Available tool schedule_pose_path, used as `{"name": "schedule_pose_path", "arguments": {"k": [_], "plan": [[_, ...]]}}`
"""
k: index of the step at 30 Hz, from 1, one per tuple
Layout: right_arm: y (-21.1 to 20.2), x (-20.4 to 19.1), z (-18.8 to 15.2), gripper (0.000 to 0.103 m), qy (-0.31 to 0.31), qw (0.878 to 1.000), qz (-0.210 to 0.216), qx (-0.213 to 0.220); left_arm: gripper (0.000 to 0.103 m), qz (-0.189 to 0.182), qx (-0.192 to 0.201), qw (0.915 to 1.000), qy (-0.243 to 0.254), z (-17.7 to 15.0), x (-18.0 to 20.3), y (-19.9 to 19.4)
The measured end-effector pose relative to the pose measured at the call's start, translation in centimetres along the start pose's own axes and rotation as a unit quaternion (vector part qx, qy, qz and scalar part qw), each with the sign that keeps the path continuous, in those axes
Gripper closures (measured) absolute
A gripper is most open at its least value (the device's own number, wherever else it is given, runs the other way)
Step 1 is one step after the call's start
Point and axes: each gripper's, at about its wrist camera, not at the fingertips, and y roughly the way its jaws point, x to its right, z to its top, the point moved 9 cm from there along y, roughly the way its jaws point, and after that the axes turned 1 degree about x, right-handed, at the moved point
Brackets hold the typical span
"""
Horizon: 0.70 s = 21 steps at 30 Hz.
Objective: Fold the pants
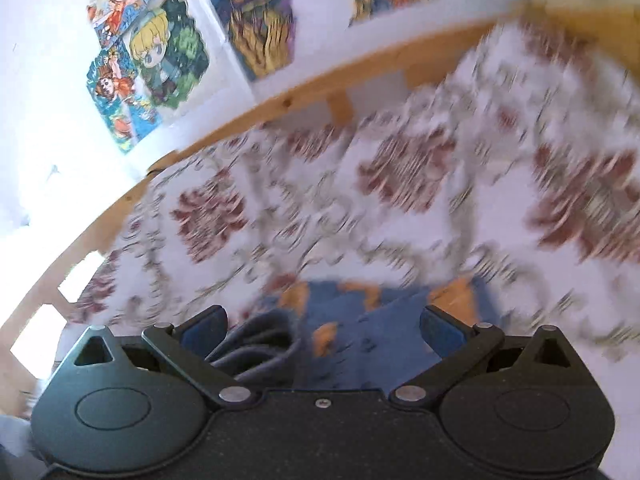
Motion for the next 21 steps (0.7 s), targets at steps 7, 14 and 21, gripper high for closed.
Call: {"name": "schedule_pose_path", "arguments": {"k": [7, 14, 21], "plan": [[3.8, -2.1, -2.5, 0.019, 0.062, 0.993, 0.074, -0.074, 0.090, -0.013, -0.013, 0.9998, -0.002, -0.8, 0.4, 0.1], [4.2, -1.0, -2.8, 0.035, 0.097, 0.990, 0.065, -0.076, 0.090, -0.018, -0.020, 0.9995, 0.019, -1.0, 0.8, 0.3], [4.1, -0.9, -2.3, 0.062, 0.102, 0.990, 0.070, -0.072, 0.089, -0.013, -0.022, 0.9990, 0.038, -1.0, 1.2, 0.2]]}}
